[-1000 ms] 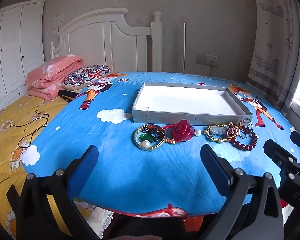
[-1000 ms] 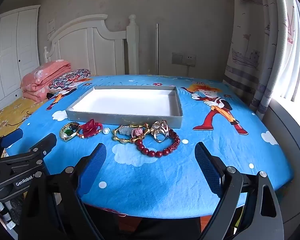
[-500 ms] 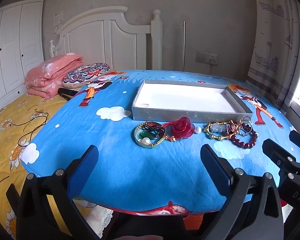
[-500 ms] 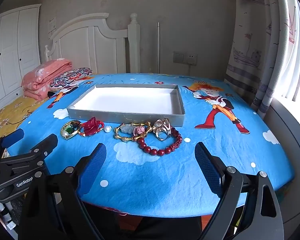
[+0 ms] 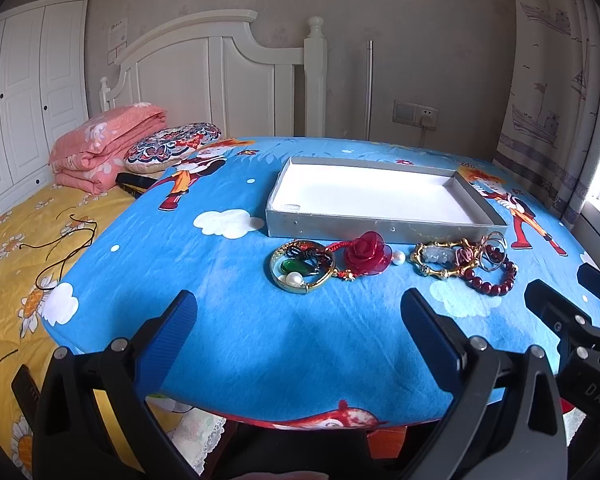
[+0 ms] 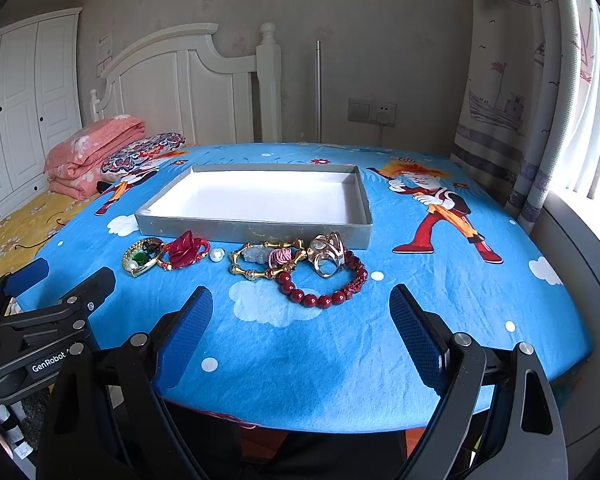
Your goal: Organize jewelry
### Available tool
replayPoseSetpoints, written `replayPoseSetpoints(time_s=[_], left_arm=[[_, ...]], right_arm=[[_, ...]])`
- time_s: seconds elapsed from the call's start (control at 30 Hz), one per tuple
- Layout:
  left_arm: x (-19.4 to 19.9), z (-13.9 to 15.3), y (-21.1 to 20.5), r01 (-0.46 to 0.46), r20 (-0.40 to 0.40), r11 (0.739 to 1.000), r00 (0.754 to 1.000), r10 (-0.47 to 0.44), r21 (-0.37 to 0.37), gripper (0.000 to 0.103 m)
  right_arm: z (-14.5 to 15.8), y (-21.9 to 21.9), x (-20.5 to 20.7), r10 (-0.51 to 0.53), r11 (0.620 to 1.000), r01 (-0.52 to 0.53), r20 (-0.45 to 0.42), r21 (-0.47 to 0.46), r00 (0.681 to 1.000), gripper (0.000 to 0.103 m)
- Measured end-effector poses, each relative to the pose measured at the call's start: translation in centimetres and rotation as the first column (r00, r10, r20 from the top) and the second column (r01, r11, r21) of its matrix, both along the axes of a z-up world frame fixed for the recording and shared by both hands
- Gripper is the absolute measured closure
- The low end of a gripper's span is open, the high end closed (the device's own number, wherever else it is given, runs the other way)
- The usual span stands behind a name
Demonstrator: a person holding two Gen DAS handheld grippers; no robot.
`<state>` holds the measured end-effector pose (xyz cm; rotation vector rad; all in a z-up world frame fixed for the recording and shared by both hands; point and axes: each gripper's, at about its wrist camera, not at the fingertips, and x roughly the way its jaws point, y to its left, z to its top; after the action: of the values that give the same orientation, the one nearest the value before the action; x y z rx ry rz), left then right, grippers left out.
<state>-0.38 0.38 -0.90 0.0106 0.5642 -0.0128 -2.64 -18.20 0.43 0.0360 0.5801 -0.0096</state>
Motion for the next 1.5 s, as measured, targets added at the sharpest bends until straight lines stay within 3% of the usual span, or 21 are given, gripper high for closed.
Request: replayPoseSetpoints(time_s=[1.5], left_arm=[[0.7,1.3,0.1,-0.010,-0.006,1.000,1.000,0.010,-0.017,0.004]], right_arm=[[0.5,-0.1,0.7,0.019,1.000,-0.019,-0.015,0.014,1.000,0.018]])
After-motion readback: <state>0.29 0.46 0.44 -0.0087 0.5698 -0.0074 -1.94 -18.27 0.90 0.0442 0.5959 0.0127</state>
